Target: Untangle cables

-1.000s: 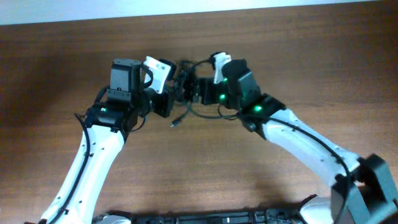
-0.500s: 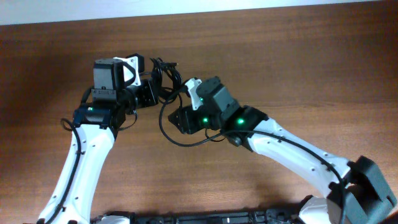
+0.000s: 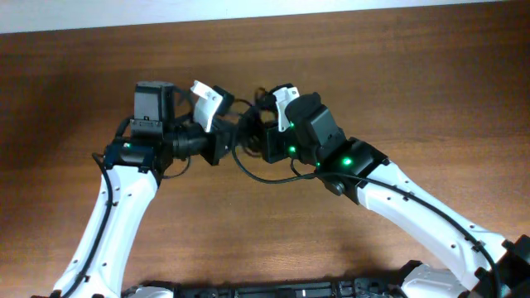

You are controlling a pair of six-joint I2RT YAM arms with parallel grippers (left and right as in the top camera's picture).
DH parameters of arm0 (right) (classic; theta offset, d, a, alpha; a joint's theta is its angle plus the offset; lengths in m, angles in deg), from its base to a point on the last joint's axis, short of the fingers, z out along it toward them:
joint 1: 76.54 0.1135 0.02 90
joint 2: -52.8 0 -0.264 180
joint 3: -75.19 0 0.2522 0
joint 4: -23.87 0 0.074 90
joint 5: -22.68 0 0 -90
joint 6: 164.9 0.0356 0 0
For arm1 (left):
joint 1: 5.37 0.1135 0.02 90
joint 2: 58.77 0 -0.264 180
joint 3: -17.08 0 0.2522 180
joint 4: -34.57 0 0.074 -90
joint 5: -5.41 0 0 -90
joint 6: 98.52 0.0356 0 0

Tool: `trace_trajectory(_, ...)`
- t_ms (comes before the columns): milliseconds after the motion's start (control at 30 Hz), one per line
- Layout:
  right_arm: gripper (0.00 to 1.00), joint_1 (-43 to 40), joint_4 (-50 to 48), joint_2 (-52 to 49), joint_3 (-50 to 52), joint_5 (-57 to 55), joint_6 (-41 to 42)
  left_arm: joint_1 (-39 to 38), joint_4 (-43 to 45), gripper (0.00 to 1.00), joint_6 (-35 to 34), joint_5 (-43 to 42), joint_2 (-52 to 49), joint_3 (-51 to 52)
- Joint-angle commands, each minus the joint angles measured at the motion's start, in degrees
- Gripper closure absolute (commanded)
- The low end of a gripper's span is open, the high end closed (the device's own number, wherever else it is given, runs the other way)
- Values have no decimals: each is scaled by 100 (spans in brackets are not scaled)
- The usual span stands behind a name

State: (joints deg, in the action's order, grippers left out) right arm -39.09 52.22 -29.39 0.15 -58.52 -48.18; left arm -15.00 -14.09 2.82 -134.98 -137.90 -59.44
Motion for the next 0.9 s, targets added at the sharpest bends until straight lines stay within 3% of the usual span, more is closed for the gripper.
trace_trajectory(0,95,-48,-214,-55,-55,-57,-101,-50,15,100,232,-1908,39,-7)
trace_trajectory(33,94,-98,-271,-57,-55,-57,-101,-50,2,100,229,-2059,39,-7)
trace_trajectory(67,62,-216,-236,-24,-57,-7,-98,-31,-9,100,227,-1954,39,-7)
trace_trajectory(100,44,-343,-85,72,-57,240,-96,46,-9,100,210,-1631,39,-7)
trace_trajectory(133,34,-503,26,275,-57,702,-98,214,35,100,-144,-1097,39,-7)
trace_trajectory(167,32,-612,109,444,-57,981,-98,332,39,100,-424,-686,39,-7)
trace_trajectory(233,28,-962,402,946,-57,1373,-98,542,17,100,-678,-160,39,-7)
trace_trajectory(333,25,-1392,579,1294,-57,1405,-76,505,4,100,-623,-131,35,-7)
trace_trajectory(400,29,-1386,184,1110,-57,2297,247,236,-210,100,522,-273,35,-7)
trace_trajectory(467,32,-1386,-293,833,-57,3023,531,-28,-225,100,918,-269,35,-7)
trace_trajectory(633,36,-1386,-514,332,-57,3840,802,-127,-243,100,918,-212,35,-7)
trace_trajectory(733,44,-1386,-719,308,-57,3856,1209,-127,-245,100,918,-232,35,-7)
trace_trajectory(867,46,-1386,-933,240,-55,3797,1436,-127,-243,100,916,-339,35,-7)
